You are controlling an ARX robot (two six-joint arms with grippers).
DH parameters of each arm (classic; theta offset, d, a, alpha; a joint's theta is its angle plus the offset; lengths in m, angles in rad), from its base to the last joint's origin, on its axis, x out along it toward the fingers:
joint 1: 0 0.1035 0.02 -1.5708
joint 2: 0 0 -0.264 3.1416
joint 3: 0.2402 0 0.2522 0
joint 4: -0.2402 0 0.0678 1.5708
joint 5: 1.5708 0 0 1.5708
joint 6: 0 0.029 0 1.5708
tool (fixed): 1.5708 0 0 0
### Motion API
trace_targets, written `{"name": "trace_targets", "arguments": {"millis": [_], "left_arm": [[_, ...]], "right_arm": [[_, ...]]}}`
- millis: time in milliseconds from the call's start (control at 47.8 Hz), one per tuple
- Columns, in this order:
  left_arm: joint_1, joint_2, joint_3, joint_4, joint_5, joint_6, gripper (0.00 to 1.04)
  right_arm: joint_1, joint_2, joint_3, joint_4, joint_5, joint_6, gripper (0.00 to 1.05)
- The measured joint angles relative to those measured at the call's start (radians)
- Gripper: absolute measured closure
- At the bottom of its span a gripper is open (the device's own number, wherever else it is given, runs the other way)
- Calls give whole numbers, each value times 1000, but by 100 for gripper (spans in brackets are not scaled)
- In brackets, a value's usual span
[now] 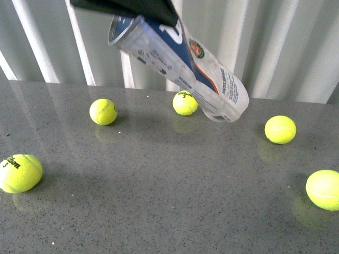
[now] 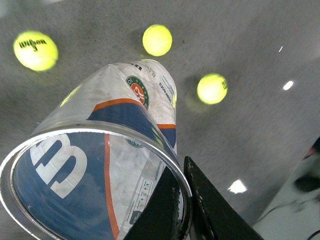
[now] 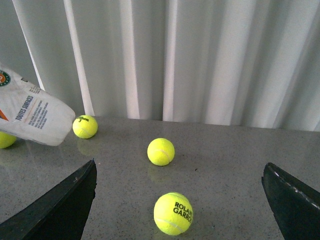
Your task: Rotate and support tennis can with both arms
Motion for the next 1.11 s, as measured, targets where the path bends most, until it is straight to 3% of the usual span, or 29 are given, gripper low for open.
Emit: {"name": "trace_targets", "arguments": {"millis": [63, 230, 544, 774, 1109], "left_arm": [[-40, 33, 119, -158, -87, 197, 101], [-99, 119, 276, -376, -260, 595, 101], [-154, 262, 417, -576, -444, 1108, 101], [-200, 381, 560, -687, -533, 1283, 101], [-226, 480, 621, -697, -555, 1331, 101]], "right_arm": [[0, 0, 0, 0, 0, 0, 7], [0, 0, 0, 0, 0, 0, 7], [0, 0, 0, 0, 0, 0, 7], [0, 0, 0, 0, 0, 0, 7], [0, 0, 0, 0, 0, 0, 7]]}}
